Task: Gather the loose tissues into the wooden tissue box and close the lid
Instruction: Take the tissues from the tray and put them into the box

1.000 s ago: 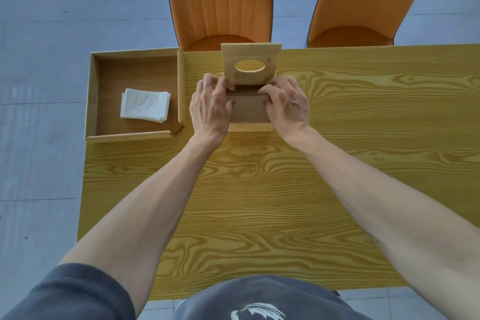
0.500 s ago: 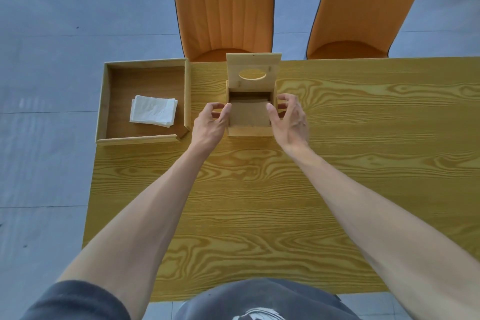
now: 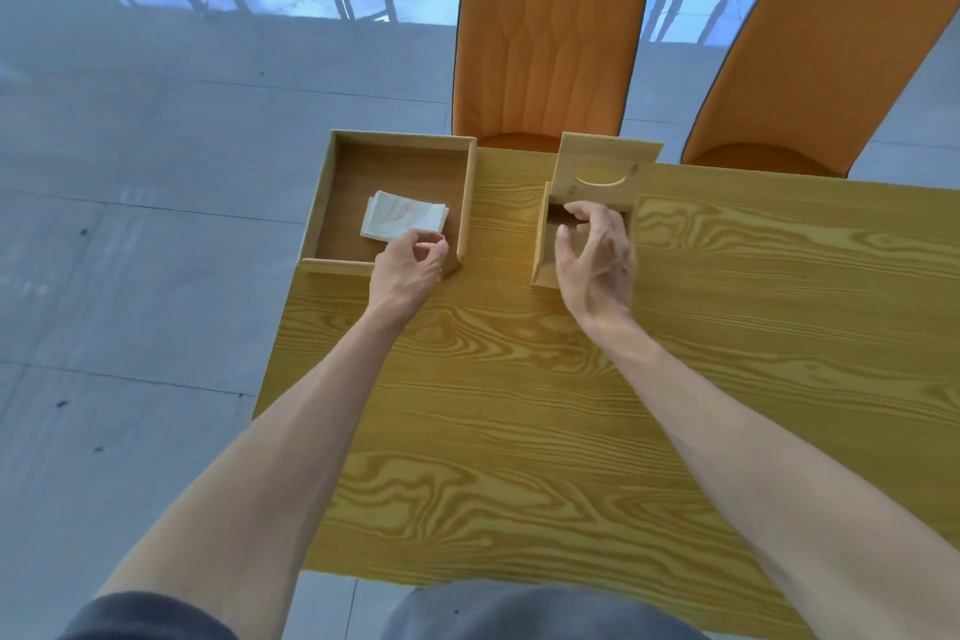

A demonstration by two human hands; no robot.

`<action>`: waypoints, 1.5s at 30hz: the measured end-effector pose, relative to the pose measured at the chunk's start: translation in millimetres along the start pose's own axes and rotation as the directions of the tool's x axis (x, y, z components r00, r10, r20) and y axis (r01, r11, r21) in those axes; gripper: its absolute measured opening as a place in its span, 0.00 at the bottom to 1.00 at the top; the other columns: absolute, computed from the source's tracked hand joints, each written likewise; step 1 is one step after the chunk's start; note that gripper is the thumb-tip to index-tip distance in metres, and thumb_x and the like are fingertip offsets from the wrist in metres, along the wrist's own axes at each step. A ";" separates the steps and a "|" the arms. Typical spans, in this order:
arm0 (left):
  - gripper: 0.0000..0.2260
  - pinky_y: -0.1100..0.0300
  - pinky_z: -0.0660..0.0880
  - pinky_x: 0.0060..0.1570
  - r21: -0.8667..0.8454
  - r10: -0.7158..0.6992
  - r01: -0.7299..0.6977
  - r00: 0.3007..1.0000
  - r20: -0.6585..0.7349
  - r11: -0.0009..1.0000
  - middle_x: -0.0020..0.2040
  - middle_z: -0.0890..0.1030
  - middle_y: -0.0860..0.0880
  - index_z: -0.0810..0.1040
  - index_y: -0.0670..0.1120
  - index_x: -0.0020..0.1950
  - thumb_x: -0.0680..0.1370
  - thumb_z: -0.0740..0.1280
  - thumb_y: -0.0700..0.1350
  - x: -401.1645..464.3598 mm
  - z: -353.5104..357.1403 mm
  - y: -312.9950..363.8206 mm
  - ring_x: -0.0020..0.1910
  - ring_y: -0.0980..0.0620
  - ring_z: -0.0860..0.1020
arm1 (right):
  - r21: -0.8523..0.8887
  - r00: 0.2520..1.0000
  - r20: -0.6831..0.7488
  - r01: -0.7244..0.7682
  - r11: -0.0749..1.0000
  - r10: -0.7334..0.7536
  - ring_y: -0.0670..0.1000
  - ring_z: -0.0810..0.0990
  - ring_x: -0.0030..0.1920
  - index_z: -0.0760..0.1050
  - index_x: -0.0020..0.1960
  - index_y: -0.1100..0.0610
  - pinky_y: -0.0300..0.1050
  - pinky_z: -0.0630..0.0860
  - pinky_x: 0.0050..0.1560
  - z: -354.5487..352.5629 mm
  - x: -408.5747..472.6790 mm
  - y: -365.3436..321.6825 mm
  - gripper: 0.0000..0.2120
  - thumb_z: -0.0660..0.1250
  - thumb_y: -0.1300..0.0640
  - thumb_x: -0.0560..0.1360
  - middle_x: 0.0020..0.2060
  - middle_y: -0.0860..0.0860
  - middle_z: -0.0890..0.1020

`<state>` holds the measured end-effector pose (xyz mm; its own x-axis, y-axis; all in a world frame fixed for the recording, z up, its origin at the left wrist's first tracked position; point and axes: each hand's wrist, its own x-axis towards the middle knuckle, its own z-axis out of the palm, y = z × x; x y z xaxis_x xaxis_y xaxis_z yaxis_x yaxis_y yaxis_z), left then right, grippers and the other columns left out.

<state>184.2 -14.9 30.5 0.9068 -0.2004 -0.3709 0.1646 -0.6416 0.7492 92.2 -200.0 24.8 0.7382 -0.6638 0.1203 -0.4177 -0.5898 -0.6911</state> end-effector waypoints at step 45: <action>0.17 0.58 0.77 0.49 -0.125 -0.342 0.366 0.923 0.178 0.922 0.59 0.81 0.42 0.77 0.38 0.65 0.77 0.72 0.38 117.6 -61.1 -39.9 0.53 0.47 0.80 | 0.007 0.572 0.590 -0.710 0.705 0.570 0.55 0.73 0.53 0.68 0.68 0.63 0.45 0.70 0.45 155.9 34.2 -113.2 0.19 0.59 0.62 0.78 0.62 0.57 0.75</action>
<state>308.0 32.4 -9.5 0.7115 -0.0969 -0.6960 0.5321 -0.5726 0.6236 247.3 -84.2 -3.9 0.4966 -0.4444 -0.7456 -0.8144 0.0586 -0.5774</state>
